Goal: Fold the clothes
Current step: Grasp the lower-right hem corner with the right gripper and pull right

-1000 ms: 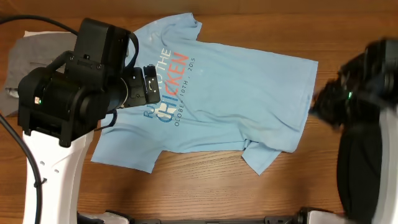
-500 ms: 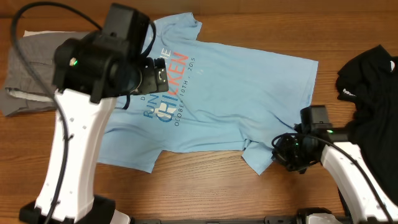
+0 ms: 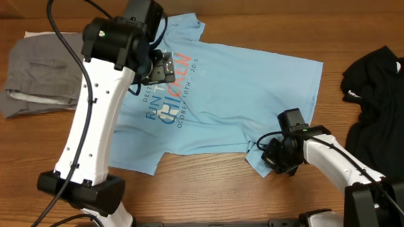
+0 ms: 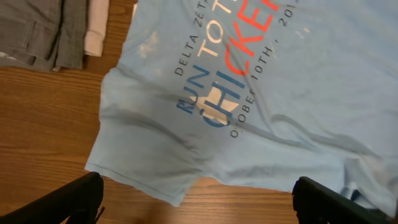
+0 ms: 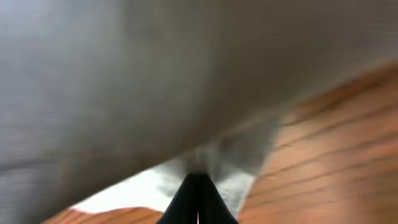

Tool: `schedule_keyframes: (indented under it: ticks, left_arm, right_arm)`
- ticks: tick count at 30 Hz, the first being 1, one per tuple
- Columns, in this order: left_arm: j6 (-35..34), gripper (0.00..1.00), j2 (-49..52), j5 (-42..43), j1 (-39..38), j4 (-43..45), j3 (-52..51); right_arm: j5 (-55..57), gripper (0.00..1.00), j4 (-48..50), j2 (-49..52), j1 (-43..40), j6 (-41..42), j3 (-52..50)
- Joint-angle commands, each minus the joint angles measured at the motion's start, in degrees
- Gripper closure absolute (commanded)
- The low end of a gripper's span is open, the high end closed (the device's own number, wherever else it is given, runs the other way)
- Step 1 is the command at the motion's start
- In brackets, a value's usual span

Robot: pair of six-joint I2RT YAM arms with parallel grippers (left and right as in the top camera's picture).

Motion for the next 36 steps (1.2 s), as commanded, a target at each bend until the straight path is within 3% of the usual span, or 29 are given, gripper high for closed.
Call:
schedule_keyframes:
  ticks: [1,7,9,11,15,22,25,36]
  left_arm:
    - [1.0,0.00,0.8,-0.7,3.6,0.5,-0.1]
    - [3.1,0.00,0.8,-0.1,8.9,0.3,-0.1]
    - [3.5,0.00,0.8,0.2,11.1,0.2,-0.1]
    - [3.8,0.00,0.8,1.9,13.1,0.3,-0.1]
    - [4.9,0.00,0.8,4.3,17.1,0.3,-0.1]
    - [5.4,0.00,0.8,4.6,20.9,0.3,-0.1]
    - [9.1,0.00,0.8,10.2,21.1,0.5,-0.1]
    - [11.0,0.00,0.0,12.9,21.1,-3.1,-0.1]
  right_arm:
    - [9.6,0.96,-1.7,0.0,1.0,7.2,-0.3]
    - [10.8,0.96,-2.2,0.0,0.9,9.8,-1.1]
    - [13.7,0.96,-4.4,0.0,-0.2,16.8,-2.1]
    - [14.6,0.96,-5.7,0.0,-2.3,20.6,-2.1]
    - [14.6,0.96,-6.3,0.0,-9.3,20.7,-2.1]
    - [14.9,0.96,-7.0,0.0,-29.3,9.2,-0.9]
    - [15.6,0.96,-7.3,0.0,-35.6,4.0,-0.8]
    - [16.4,0.96,-14.7,0.0,-39.0,0.4,2.4]
